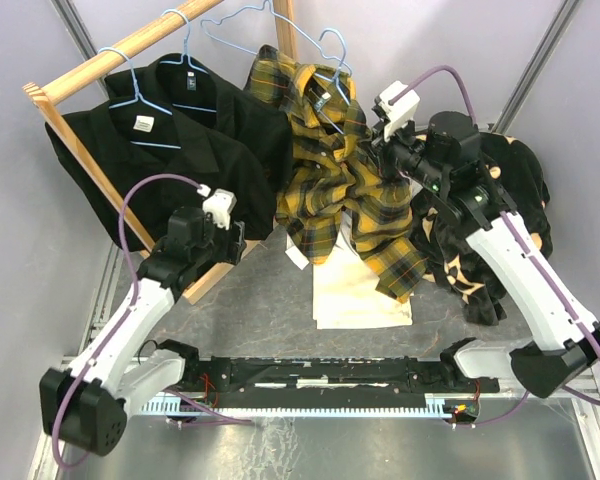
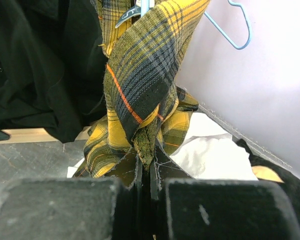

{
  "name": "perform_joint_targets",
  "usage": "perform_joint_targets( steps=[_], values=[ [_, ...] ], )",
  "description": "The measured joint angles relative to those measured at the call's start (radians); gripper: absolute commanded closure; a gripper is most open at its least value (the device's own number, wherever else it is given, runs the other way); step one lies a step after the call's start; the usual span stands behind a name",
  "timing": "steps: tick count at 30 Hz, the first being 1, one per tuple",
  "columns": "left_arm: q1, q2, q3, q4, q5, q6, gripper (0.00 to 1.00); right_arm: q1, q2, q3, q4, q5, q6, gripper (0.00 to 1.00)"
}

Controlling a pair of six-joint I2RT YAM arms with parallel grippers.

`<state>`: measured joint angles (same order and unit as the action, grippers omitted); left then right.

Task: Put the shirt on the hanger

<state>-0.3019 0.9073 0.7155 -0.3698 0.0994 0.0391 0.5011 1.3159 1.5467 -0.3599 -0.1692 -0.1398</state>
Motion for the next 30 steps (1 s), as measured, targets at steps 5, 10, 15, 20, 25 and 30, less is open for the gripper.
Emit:
perform_joint_targets(
  steps=[5, 10, 15, 20, 25, 30],
  values=[
    [-0.021, 0.185, 0.006, 0.061, -0.015, 0.016, 0.32, 0.000, -0.060, -0.026, -0.019, -0.018, 0.008, 1.00],
    [-0.045, 0.362, 0.011, 0.116, -0.019, 0.048, 0.27, 0.000, -0.080, -0.040, -0.019, -0.030, 0.021, 1.00],
    [-0.050, 0.478, 0.051, 0.171, -0.032, 0.094, 0.26, 0.000, -0.080, -0.042, -0.019, -0.036, 0.027, 1.00],
    [-0.052, 0.581, 0.089, 0.224, -0.080, 0.145, 0.27, 0.000, -0.080, -0.042, -0.019, -0.042, 0.036, 1.00],
    [-0.052, 0.608, 0.089, 0.257, -0.125, 0.179, 0.39, 0.000, -0.080, -0.042, -0.019, -0.051, 0.039, 1.00],
    [-0.051, 0.652, 0.092, 0.273, -0.087, 0.217, 0.59, 0.000, -0.079, -0.042, -0.020, -0.058, 0.040, 1.00]
  ],
)
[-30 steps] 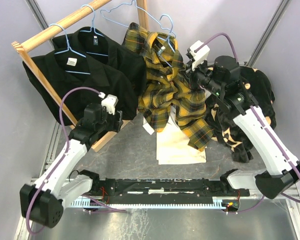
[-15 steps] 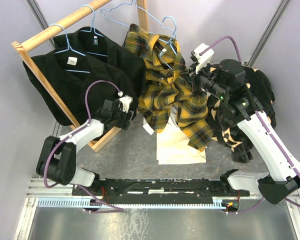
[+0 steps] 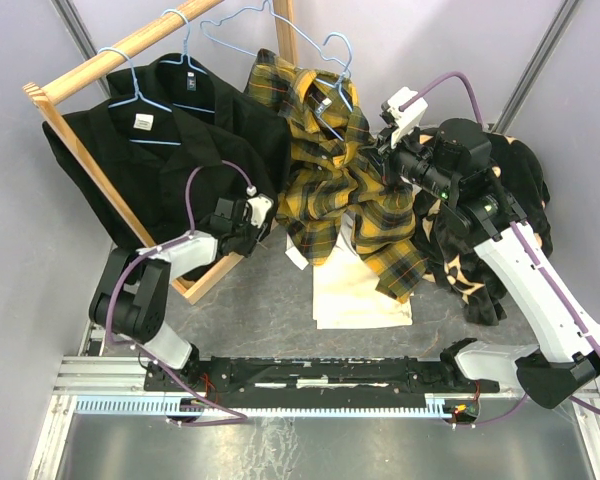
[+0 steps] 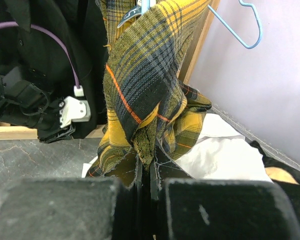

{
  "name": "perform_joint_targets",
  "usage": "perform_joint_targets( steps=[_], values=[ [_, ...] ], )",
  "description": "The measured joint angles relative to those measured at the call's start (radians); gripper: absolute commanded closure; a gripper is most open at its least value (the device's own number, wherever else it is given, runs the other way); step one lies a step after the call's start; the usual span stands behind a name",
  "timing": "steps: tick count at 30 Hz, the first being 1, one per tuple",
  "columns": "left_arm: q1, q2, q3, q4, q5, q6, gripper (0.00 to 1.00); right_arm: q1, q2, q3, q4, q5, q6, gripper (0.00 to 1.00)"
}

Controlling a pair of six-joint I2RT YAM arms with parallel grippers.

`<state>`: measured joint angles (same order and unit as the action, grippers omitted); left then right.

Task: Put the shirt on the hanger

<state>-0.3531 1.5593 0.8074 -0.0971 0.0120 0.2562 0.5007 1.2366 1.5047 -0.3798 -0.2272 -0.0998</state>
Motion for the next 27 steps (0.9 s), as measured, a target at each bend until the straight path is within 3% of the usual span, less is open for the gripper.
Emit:
perform_joint_targets(
  steps=[5, 7, 16, 27],
  values=[
    [0.011, 0.073, 0.040, -0.038, 0.080, 0.069, 0.85, 0.000, 0.000, 0.000, -0.002, 0.000, 0.000, 1.00],
    [0.016, 0.074, 0.046, -0.050, 0.125, 0.082, 0.90, 0.000, 0.000, 0.000, -0.003, 0.000, 0.000, 1.00],
    [0.011, 0.027, 0.000, -0.062, 0.203, 0.135, 0.92, 0.000, -0.023, 0.000, -0.049, 0.035, -0.019, 1.00],
    [-0.104, -0.064, -0.055, -0.175, 0.220, 0.219, 0.97, 0.000, -0.108, 0.000, -0.161, 0.091, -0.057, 1.00]
  ],
)
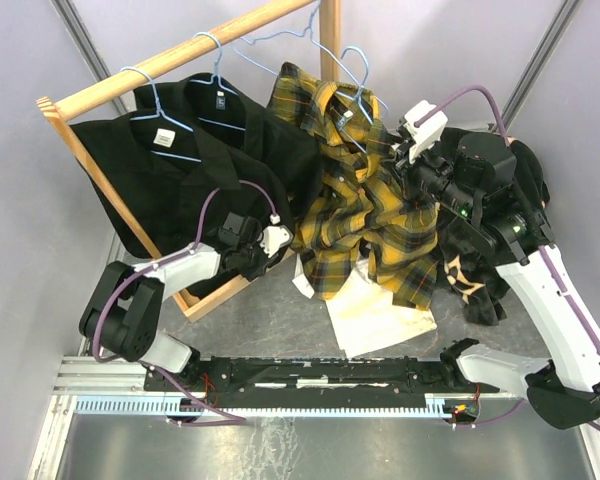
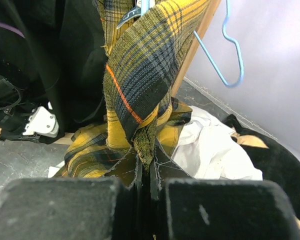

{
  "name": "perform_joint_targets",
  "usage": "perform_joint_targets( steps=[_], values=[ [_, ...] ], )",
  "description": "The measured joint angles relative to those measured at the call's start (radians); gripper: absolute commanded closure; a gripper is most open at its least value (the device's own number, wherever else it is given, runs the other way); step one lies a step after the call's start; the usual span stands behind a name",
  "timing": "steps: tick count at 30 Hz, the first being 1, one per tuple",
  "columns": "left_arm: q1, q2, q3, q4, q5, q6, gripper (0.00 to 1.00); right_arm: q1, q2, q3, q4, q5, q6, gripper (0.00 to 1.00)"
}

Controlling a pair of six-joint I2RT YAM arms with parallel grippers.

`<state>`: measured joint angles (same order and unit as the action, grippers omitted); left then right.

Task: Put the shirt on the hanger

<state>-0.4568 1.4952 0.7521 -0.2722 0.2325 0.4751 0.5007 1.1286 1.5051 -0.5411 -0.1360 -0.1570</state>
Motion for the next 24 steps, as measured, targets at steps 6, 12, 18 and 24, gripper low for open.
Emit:
perform_joint_targets(
  steps=[6, 12, 18, 24],
  values=[
    [-0.025, -0.076, -0.060, -0.031, 0.002, 0.041, 0.55, 0.000, 0.022, 0.019, -0.027, -0.003, 0.002, 1.00],
    [-0.045, -0.203, -0.070, 0.029, -0.071, 0.050, 0.19, 0.000, 0.116, 0.093, -0.032, -0.002, 0.032, 1.00],
    [-0.048, -0.379, -0.078, 0.094, -0.172, -0.071, 0.01, 0.000, 0.238, 0.208, -0.039, 0.003, 0.076, 1.00],
    [-0.048, -0.577, -0.146, 0.126, -0.235, -0.261, 0.00, 0.011, 0.370, 0.362, -0.063, 0.006, 0.101, 1.00]
  ],
)
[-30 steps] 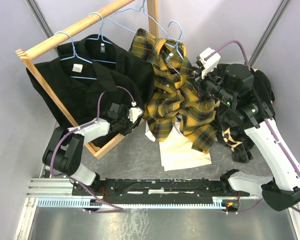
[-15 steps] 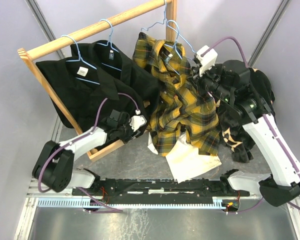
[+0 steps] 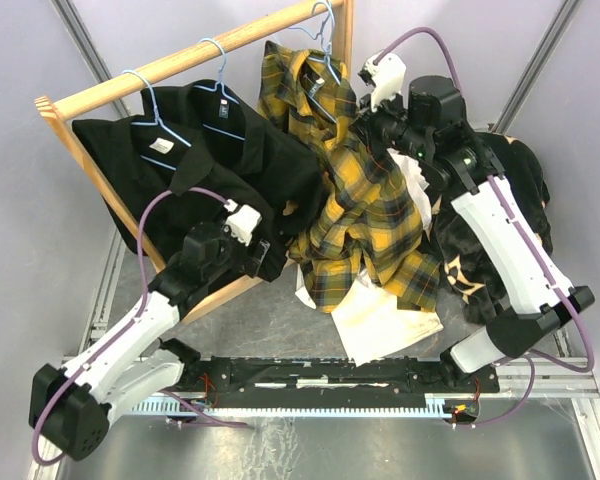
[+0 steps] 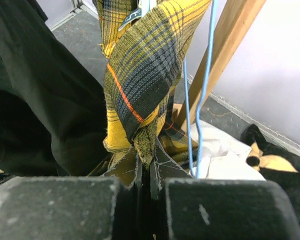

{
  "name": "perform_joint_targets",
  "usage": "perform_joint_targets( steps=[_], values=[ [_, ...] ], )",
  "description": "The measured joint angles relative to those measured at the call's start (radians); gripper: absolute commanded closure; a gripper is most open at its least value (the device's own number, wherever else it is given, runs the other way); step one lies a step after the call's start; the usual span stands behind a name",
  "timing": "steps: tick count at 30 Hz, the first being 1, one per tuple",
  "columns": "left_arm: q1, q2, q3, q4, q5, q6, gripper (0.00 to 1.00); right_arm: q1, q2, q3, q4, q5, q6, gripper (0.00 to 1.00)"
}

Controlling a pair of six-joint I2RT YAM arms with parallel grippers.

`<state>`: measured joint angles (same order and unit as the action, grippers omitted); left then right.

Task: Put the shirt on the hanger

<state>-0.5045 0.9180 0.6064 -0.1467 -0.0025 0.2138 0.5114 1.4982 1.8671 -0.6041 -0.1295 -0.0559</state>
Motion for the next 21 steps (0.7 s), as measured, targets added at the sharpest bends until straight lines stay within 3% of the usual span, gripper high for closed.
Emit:
perform_joint_targets(
  steps=[10, 21],
  values=[
    [-0.001, -0.256, -0.065, -0.079, -0.031, -0.204, 0.00, 0.052, 0.137, 0.148, -0.011, 0.037, 0.027, 0.99],
    [-0.001, -0.416, -0.074, -0.106, -0.056, -0.273, 0.00, 0.080, 0.281, 0.290, -0.034, 0.081, 0.051, 0.98]
  ],
)
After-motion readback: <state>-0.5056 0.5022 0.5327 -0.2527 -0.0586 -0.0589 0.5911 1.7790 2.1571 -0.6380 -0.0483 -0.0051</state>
